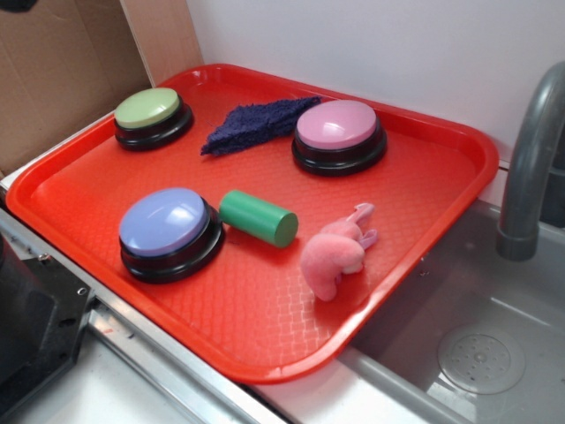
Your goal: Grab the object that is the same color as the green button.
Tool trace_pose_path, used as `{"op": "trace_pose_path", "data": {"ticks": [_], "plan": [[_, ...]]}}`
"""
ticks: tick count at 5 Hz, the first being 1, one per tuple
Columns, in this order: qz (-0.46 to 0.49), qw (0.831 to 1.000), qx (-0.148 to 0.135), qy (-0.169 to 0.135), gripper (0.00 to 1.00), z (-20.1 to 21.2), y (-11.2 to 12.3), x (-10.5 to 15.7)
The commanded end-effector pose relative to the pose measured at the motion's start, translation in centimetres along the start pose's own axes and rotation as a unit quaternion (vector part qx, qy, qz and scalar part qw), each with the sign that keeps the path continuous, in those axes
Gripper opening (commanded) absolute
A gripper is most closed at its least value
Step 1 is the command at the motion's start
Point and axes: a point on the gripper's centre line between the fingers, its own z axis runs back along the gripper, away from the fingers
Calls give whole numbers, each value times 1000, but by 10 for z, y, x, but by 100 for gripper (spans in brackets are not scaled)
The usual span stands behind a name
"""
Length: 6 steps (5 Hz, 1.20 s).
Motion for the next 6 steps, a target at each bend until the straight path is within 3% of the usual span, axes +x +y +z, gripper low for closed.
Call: {"op": "trace_pose_path", "data": {"ticks": [1, 3, 4, 5, 6], "plan": [[0, 1000, 0, 0, 100, 0, 0, 0], [-183, 982, 43, 35, 100, -44, -10, 28], [-304, 952, 45, 17, 100, -80, -20, 50], [-418, 908, 17, -14, 100, -119, -36, 67], [-527, 848, 12, -47, 100, -139, -45, 73]]}}
